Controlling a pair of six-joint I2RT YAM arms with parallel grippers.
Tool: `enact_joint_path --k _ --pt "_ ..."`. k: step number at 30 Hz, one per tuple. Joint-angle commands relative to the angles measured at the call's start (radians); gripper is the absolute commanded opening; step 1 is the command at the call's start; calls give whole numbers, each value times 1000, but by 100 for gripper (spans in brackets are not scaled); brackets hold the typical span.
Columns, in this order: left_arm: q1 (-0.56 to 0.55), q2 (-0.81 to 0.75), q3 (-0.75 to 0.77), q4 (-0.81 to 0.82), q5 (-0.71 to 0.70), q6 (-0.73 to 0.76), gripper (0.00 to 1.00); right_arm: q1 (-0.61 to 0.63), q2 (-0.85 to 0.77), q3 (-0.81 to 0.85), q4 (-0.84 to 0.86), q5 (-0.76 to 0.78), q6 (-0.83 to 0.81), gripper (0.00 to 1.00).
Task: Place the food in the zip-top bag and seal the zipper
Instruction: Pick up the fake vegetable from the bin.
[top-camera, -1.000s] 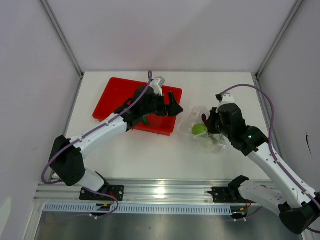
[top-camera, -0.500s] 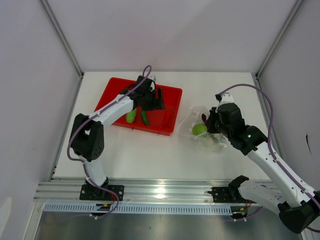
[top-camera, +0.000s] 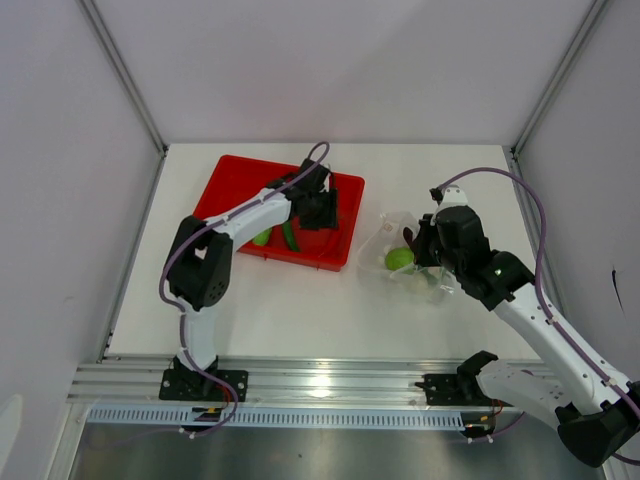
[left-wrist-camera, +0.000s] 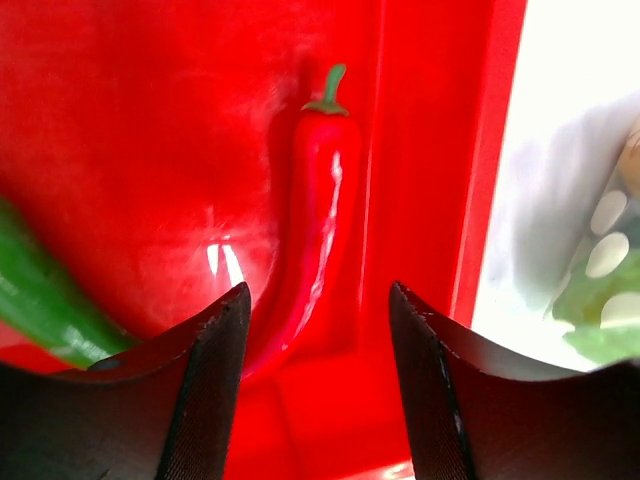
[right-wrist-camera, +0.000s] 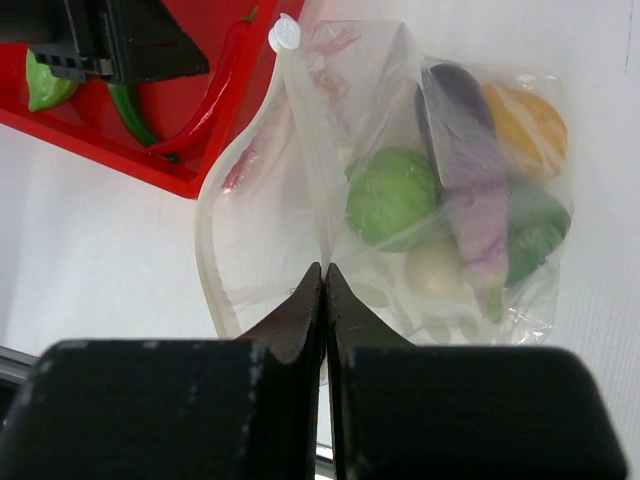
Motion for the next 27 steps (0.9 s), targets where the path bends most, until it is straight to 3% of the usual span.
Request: enact_joint_path --k 1,13,22,26,27 --pt "-14 43 83 -37 -49 -5 61 -3 -7 -6 37 5 0 0" --pt "-14 199 239 -143 -86 -31 65 -3 -10 -6 31 12 -2 0" --pt "-22 242 238 -142 -11 -36 64 -4 -14 -4 34 -2 1 0" --pt "-20 238 212 -120 6 -42 50 -4 -19 -4 37 -7 11 0" --pt "-20 236 206 -114 15 -42 40 -4 -20 -4 34 -7 11 0"
